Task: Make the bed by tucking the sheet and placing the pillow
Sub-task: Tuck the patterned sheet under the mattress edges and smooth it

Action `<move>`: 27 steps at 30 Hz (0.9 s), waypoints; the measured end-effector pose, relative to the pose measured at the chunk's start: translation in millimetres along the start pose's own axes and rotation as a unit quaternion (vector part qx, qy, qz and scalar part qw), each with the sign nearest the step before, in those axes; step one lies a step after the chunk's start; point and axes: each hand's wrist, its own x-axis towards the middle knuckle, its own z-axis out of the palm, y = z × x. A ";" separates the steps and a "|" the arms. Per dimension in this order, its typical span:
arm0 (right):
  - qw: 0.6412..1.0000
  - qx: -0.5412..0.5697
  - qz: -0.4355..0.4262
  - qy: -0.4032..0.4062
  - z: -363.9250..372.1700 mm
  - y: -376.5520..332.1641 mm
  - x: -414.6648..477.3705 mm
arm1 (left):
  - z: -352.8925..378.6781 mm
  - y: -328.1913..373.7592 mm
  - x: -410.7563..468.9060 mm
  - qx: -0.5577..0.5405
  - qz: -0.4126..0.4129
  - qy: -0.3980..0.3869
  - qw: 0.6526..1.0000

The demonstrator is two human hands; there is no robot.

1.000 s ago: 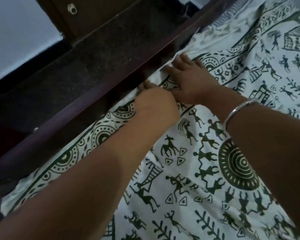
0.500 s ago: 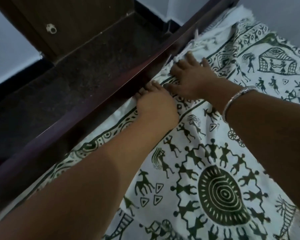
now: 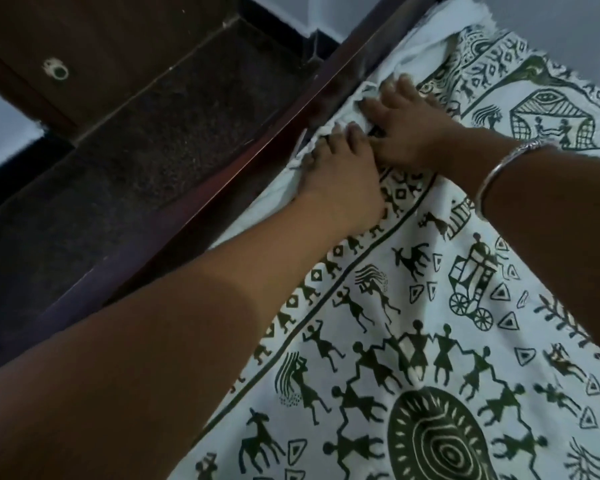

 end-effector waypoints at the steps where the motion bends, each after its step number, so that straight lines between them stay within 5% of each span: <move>1: 1.000 -0.006 -0.004 -0.007 -0.5 1.2 1.1 | 3.3 -0.7 3.2 0.003 0.000 0.004 1.000; 5: 0.990 0.073 -0.072 0.099 -1.9 11.9 -13.5 | 7.3 4.8 8.7 0.026 -0.013 0.001 1.000; 8: 0.972 0.157 -0.007 0.176 1.0 24.2 -12.1 | -0.2 23.6 14.7 0.047 -0.045 -0.039 0.997; 11: 0.988 0.128 0.016 0.085 -2.3 30.2 8.4 | -5.8 34.8 25.4 0.021 -0.016 0.000 1.000; 17: 0.992 -0.120 0.034 -0.010 -7.6 29.6 30.8 | 5.8 5.7 46.8 0.016 0.035 0.040 0.998; 23: 0.988 -0.138 0.018 -0.061 -19.9 35.7 50.1 | 0.9 22.7 54.3 -0.005 -0.040 0.010 0.999; 27: 0.989 -0.142 -0.023 -0.026 -11.3 44.3 50.5 | -2.8 45.6 62.2 -0.007 -0.034 -0.045 0.998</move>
